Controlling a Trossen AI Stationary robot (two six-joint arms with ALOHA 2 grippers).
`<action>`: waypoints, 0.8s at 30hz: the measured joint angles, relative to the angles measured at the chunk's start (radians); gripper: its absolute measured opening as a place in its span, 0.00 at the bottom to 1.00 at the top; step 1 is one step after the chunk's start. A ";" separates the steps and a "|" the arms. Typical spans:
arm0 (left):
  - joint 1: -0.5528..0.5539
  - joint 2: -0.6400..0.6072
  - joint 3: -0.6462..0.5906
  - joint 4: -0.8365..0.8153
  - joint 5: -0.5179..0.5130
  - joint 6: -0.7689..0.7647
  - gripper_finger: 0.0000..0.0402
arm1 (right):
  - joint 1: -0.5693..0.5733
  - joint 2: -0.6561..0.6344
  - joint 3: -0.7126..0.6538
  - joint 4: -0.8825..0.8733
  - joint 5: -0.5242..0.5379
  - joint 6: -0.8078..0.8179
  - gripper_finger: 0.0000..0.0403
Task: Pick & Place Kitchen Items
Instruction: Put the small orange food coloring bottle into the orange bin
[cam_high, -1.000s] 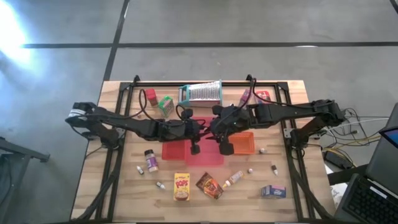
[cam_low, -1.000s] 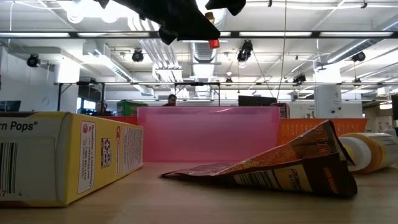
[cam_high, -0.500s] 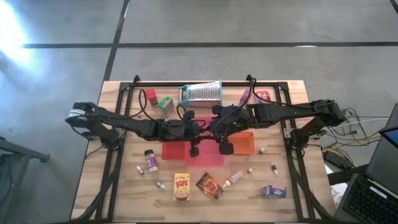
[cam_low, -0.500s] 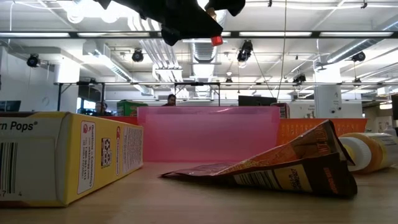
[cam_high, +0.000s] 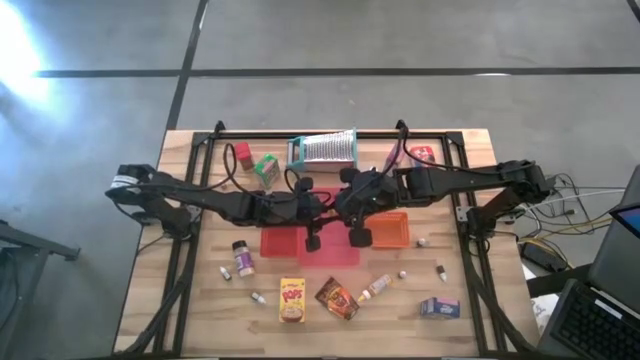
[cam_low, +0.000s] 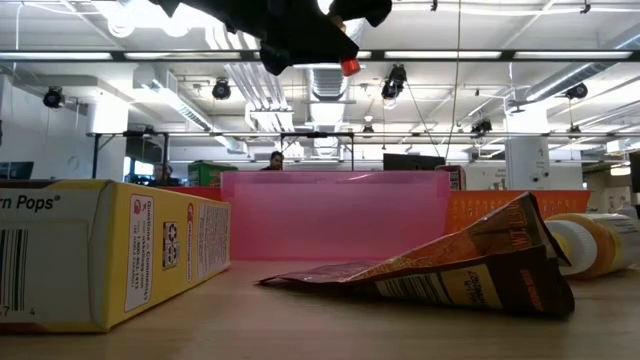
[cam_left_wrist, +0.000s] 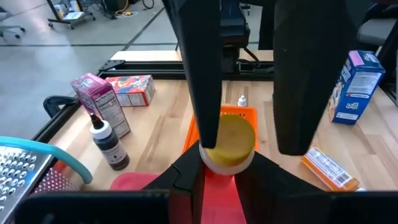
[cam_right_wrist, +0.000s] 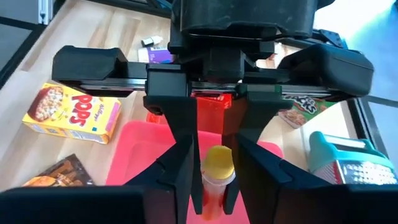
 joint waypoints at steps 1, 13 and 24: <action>0.000 0.000 0.000 0.002 0.001 0.000 0.20 | -0.002 -0.001 0.003 -0.005 0.002 0.001 0.26; -0.001 -0.002 0.000 0.000 0.003 0.001 0.20 | -0.008 0.000 0.006 -0.019 0.007 -0.003 0.36; -0.001 -0.002 0.000 0.031 0.002 0.005 0.20 | -0.007 0.000 0.003 -0.015 0.006 -0.008 0.35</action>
